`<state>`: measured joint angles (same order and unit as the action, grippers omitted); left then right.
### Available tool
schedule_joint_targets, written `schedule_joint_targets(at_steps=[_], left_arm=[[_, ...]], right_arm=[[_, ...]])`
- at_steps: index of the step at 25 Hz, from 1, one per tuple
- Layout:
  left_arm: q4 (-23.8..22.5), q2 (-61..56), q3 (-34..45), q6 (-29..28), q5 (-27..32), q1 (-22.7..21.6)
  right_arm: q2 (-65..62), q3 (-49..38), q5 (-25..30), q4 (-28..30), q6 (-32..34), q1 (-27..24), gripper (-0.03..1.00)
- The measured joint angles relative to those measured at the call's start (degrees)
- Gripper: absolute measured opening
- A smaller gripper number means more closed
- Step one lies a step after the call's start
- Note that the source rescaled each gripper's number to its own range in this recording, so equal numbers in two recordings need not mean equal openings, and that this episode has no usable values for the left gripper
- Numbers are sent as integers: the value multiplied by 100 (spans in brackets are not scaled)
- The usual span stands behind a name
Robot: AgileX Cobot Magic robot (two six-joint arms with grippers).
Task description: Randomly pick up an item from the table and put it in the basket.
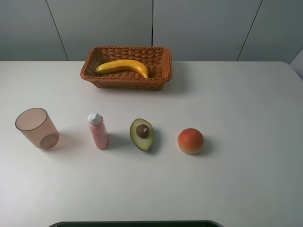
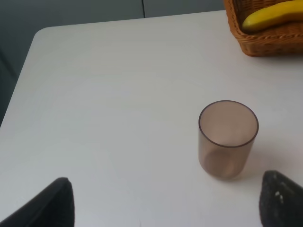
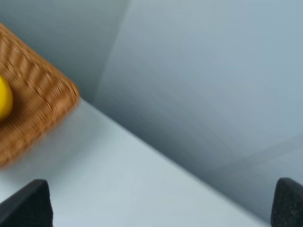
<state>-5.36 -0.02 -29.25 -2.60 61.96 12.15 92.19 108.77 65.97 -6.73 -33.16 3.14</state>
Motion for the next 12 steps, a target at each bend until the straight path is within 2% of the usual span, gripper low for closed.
schedule_joint_targets(at_steps=[2,6,9,12], left_arm=[[0,0,0,0,0,0],[0,0,0,-12,0,0],[0,0,0,-12,0,0],[0,0,0,-12,0,0]], right_arm=[[-352,0,264,-5,65,-581,100],[-1262,-440,326,-240,103,-1485,100],[-2019,-1124,355,-515,92,-1679,100],[-2882,-2085,168,-962,80,-1595,100]])
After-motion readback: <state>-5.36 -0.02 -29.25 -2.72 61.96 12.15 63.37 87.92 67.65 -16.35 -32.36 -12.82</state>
